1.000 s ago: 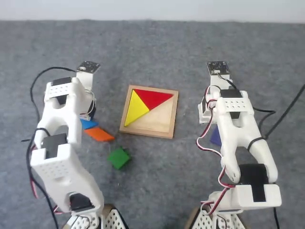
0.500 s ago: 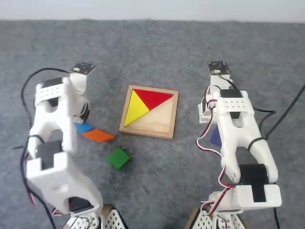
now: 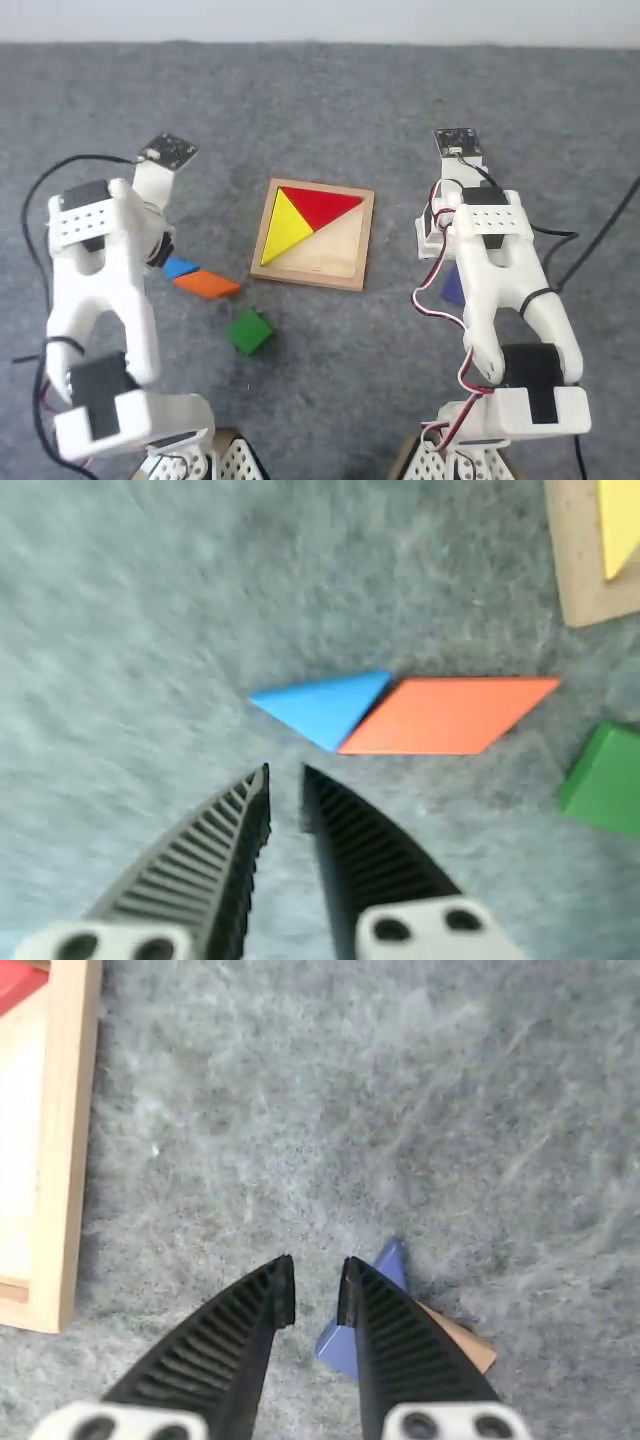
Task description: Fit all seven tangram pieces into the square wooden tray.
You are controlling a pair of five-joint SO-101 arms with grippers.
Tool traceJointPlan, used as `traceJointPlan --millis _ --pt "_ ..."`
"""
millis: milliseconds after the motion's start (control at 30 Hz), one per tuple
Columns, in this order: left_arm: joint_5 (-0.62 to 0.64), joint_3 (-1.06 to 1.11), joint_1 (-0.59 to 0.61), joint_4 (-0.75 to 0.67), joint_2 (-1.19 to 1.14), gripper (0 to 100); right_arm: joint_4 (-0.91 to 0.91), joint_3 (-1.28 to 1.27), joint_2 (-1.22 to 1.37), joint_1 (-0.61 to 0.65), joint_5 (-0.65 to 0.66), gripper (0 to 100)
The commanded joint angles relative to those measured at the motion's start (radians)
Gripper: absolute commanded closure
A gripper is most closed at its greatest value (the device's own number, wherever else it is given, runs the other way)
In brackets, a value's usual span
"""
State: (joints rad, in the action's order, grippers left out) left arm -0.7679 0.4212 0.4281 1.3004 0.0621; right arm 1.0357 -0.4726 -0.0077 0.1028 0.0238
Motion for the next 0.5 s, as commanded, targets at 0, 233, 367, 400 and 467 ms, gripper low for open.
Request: traceJointPlan --millis 0,233,367,400,467 --pt "-0.253 -0.048 -0.023 -0.018 0.037 83 -0.005 0.003 -0.073 0.008 0.012 91.5" --pt "-0.821 -0.099 0.0 -0.023 -0.216 81 -0.01 0.003 -0.067 0.007 0.011 91.5" --pt "-0.913 -0.234 0.017 0.04 -0.341 81 -0.012 0.003 -0.067 0.005 0.011 91.5" --pt "-0.924 -0.274 0.018 0.069 -0.37 81 -0.012 0.003 -0.067 0.005 0.011 91.5" --pt "-0.936 -0.354 0.02 0.109 -0.42 81 -0.012 0.003 -0.067 0.005 0.011 91.5"
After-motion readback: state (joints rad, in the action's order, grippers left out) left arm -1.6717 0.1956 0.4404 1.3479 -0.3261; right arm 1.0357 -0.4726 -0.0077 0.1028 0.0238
